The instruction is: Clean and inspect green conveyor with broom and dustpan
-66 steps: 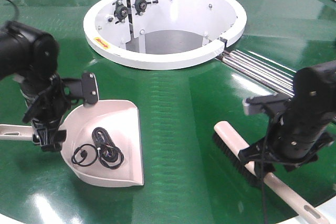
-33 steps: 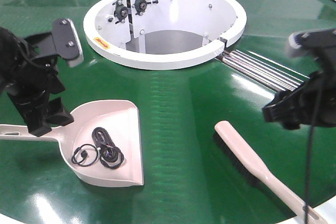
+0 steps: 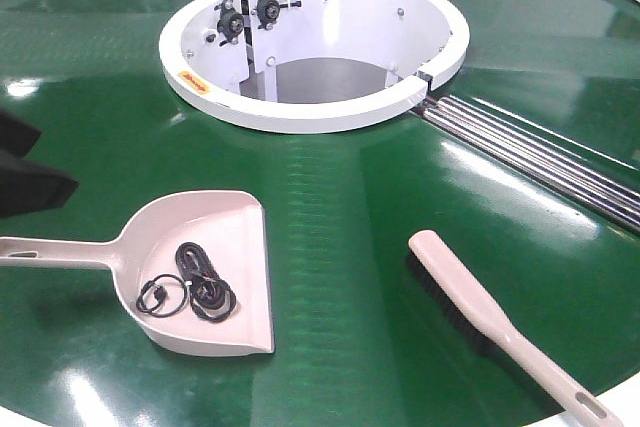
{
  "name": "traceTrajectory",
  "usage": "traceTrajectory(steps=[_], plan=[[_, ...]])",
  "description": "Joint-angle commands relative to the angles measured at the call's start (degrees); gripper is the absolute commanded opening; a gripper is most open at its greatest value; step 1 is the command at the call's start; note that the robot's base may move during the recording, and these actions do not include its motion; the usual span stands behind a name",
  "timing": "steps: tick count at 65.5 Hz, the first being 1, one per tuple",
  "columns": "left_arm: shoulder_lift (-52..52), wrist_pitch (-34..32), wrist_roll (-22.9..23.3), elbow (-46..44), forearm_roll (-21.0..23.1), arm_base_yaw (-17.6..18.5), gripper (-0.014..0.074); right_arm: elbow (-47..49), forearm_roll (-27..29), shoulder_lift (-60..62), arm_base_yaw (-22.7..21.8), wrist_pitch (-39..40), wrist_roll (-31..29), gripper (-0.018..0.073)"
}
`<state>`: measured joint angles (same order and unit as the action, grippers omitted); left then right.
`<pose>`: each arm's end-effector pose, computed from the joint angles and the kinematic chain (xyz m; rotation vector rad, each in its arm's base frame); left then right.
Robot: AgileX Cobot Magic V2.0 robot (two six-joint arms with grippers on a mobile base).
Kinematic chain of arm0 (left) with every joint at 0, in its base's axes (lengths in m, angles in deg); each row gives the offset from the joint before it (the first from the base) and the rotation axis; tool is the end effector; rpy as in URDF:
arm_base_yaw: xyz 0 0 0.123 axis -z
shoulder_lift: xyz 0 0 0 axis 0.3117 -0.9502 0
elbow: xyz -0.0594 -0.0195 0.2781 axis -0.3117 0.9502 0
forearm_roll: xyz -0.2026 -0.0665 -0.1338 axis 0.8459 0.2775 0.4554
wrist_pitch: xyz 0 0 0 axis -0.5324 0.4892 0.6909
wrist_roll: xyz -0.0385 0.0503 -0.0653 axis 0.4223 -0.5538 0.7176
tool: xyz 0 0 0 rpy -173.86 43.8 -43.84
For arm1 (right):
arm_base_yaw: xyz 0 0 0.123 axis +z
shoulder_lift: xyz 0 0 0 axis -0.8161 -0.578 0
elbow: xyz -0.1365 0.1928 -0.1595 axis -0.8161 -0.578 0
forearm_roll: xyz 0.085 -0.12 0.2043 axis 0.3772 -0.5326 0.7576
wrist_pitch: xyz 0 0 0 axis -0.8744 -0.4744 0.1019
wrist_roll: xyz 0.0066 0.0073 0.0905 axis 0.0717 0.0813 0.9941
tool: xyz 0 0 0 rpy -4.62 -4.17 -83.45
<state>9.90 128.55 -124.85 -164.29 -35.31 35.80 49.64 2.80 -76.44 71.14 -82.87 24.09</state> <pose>0.1592 -0.0749 0.4316 1.0803 2.1351 -0.2051 0.0971 0.0221 0.4035 -0.2677 1.8614 0.0976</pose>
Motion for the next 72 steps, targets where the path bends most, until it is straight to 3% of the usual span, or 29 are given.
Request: traceTrajectory(steps=[1,14,29,43,52,57,61,68,72], plan=[[5.18,-5.17,1.09,2.68,2.93,0.27,0.0358,-3.54,-1.31,5.55,-0.36,6.51,-0.84,0.0456],[20.5,-18.33,1.67,16.81,6.89,0.27,0.0358,-16.93,-0.92,20.26,-0.36,14.0,-0.55,0.0456],[40.61,-42.26,1.44,39.49,9.29,0.27,0.0358,-30.38,-1.0,35.15,-0.36,22.14,-0.68,0.0456],[47.95,-63.51,1.5,59.36,9.68,0.27,0.0358,-40.61,-0.88,33.37,-0.36,32.7,-0.85,0.0456],[47.95,-67.46,1.63,63.75,11.3,0.27,0.0355,-40.76,-0.82,30.59,-0.36,33.78,-0.63,0.0448],[47.95,-67.46,1.63,63.8,11.3,0.27,0.0309,-40.76,-0.82,29.93,-0.36,33.51,-0.63,0.0398],[47.95,-67.11,1.63,63.75,11.25,0.27,0.0214,-40.76,-0.87,29.86,-0.36,33.38,-0.63,0.0331],[47.95,-67.0,1.63,63.75,11.25,0.27,-0.0012,-40.76,-0.82,29.86,-0.36,33.31,-0.63,0.0126],[47.95,-67.0,1.63,63.75,11.3,0.27,-0.0008,-40.76,-0.82,29.86,-0.36,33.31,-0.63,-0.001]])
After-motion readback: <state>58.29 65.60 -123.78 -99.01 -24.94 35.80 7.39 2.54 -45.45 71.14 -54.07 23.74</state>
